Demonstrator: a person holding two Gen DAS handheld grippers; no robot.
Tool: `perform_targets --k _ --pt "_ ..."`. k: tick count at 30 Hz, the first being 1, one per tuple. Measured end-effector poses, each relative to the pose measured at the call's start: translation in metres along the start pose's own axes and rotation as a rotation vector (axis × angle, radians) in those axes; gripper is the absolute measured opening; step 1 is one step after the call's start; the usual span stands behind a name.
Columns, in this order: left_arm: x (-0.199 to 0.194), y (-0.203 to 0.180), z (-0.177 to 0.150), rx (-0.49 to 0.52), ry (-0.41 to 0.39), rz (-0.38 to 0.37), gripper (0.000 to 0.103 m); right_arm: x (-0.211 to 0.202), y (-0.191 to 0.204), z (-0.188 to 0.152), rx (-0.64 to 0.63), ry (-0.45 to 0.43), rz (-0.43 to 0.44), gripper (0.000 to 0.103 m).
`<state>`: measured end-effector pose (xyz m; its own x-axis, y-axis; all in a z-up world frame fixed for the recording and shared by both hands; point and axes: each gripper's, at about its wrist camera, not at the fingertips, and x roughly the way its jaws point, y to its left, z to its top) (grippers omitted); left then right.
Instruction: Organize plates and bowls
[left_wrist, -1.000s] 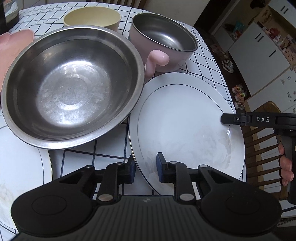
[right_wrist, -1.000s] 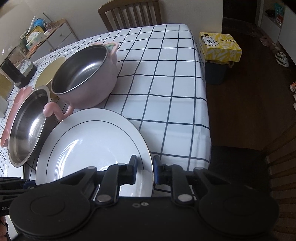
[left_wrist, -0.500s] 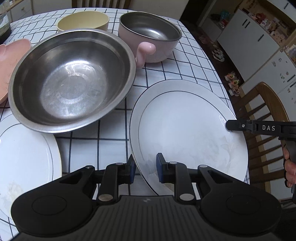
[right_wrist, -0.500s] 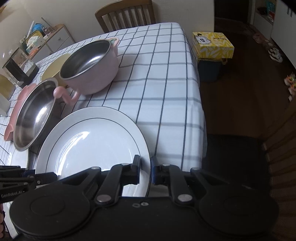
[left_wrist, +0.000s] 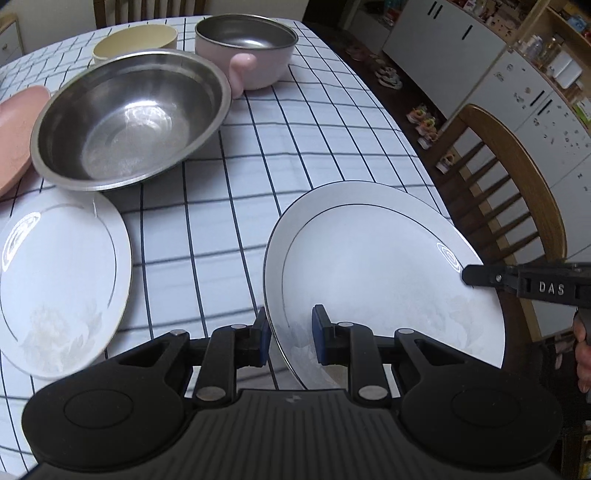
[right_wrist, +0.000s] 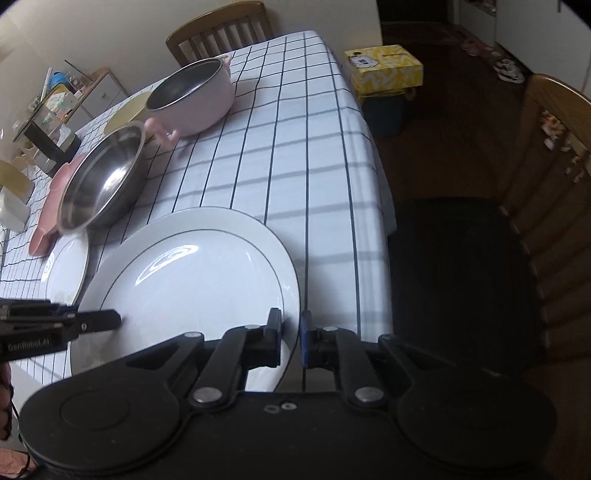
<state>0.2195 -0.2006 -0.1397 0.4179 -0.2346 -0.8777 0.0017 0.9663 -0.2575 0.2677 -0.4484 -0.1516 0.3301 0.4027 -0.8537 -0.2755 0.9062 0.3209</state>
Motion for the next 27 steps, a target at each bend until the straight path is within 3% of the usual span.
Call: perform_targets --k 5,12,27 --pt "-0.011 -0.002 -0.02 0.07 -0.005 -0.015 0.022 -0.02 0.004 -0.035 0.049 -0.019 -0.021 0.011" --pt "-0.011 0.005 -0.043 0.088 0.026 -0.025 0.022 -0.026 0.013 -0.068 0.081 -0.023 -0.053 0.011" --pt "-0.008 0.013 -0.055 0.15 0.028 -0.033 0.022 -0.023 0.022 -0.091 0.131 -0.041 -0.093 0.011"
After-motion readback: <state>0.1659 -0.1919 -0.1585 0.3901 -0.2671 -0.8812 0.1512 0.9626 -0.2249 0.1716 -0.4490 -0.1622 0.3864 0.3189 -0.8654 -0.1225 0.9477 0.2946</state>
